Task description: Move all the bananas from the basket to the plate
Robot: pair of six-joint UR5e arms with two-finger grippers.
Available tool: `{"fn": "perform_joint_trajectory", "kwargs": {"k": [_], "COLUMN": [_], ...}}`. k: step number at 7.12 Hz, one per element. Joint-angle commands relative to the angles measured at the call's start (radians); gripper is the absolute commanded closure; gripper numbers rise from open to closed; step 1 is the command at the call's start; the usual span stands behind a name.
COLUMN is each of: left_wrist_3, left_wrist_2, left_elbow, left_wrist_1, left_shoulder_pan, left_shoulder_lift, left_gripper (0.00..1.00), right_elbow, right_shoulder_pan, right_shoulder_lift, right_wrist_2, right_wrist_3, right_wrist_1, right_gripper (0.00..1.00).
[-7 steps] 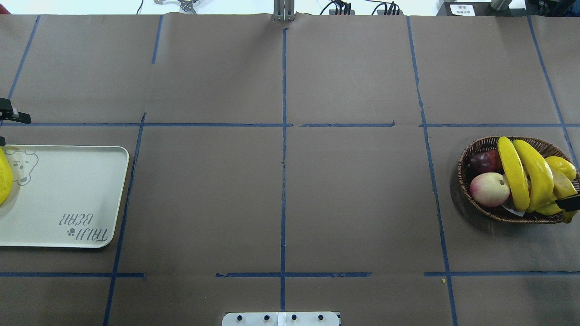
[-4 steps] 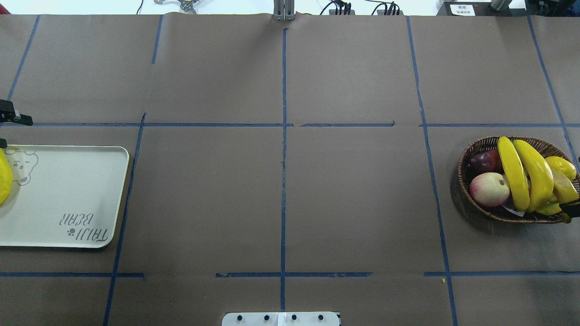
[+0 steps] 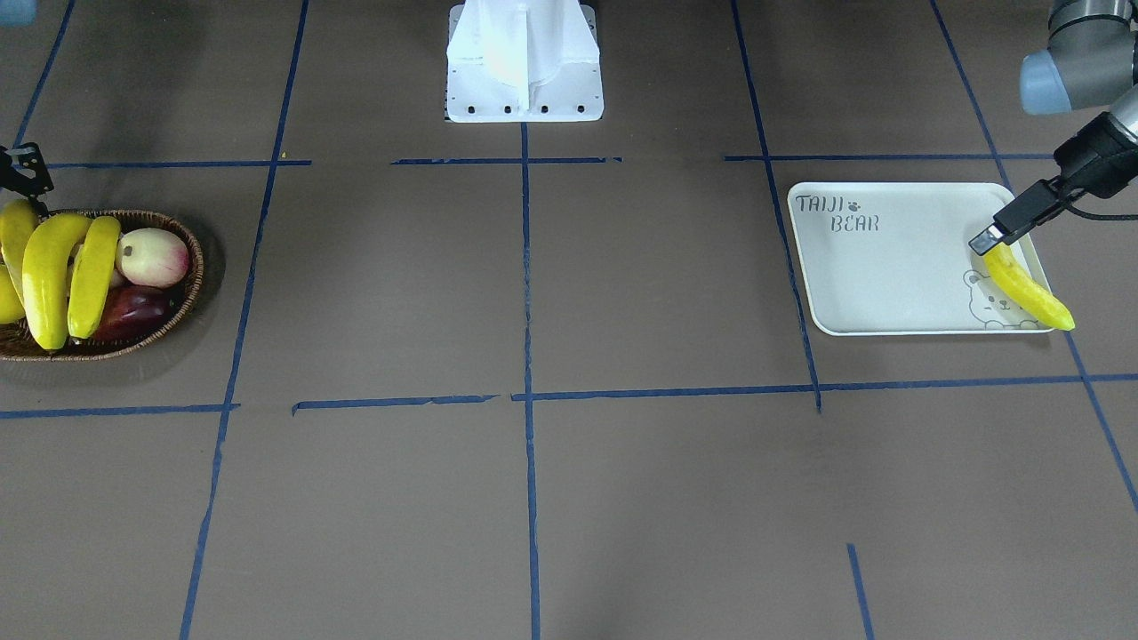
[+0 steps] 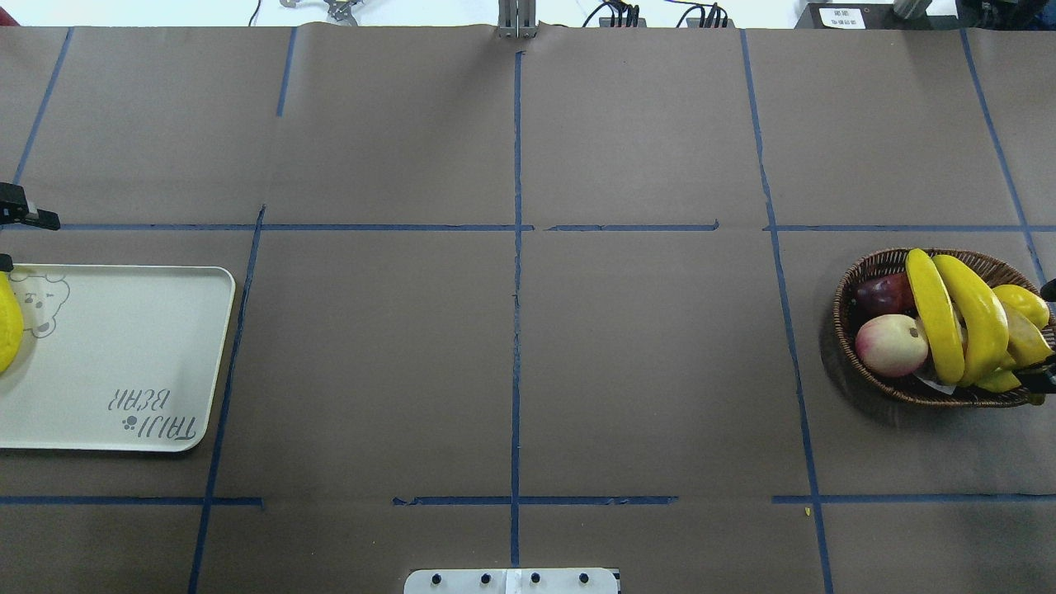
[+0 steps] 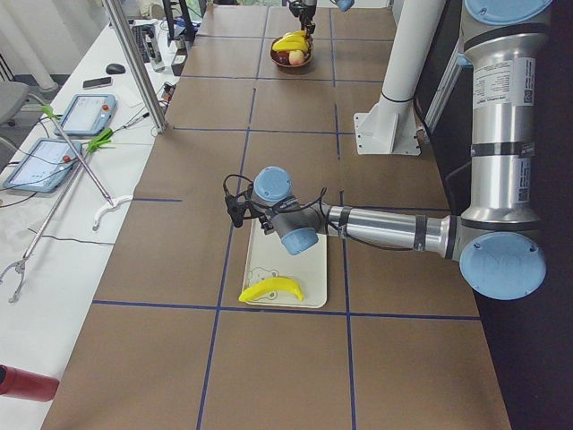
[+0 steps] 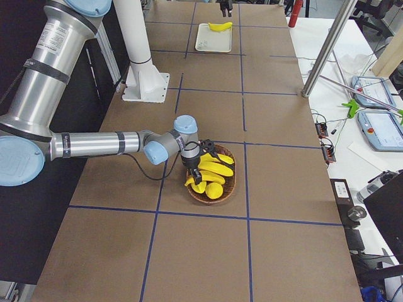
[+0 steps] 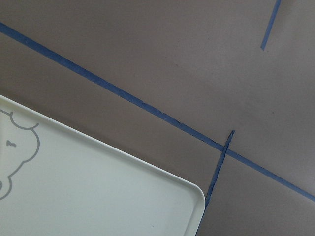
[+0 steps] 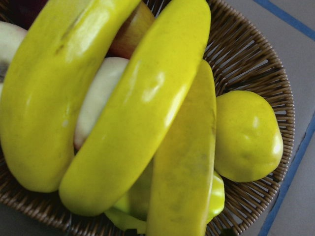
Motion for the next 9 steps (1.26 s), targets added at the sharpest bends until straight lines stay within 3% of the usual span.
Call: {"fn": "perform_joint_trajectory", "kwargs": {"k": [1,2,4,6,8,9], "left_wrist_3": [0.000,0.001,0.001,0.003,0.003,0.003], "left_wrist_2": [0.000,0.000,0.000,0.000,0.000,0.000], "left_elbow": [0.002,0.002,0.002,0.002,0.002,0.002], "left_wrist_1": [0.000,0.000,0.000,0.000,0.000,0.000], "left_shoulder_pan": [0.000,0.000,0.002,0.005,0.005,0.005], "left_shoulder_lift": [0.000,0.000,0.000,0.000,0.000,0.000], "left_gripper": [0.00,0.00,0.00,0.00,0.00,0.00], "right_elbow": [-0.004,-0.004,-0.015,-0.013,-0.007,-0.005], "right_shoulder_pan": [-0.005,-0.008,-0.010,-0.007,0.011,0.051], "right_shoulder_lift": [0.002,0.005,0.014,0.016,0.017,0.017], "right_wrist_2": [-0.001,-0.001,-0.001,-0.001,0.004,0.008], "right_wrist_3": [0.000,0.000,0.000,0.000,-0.005,-0.008], "right_wrist_1": [0.000,-0.002,-0.002,0.000,0.002,0.002], "right_gripper": [0.35,0.35,0.49,0.78,0.95,0.99]}}
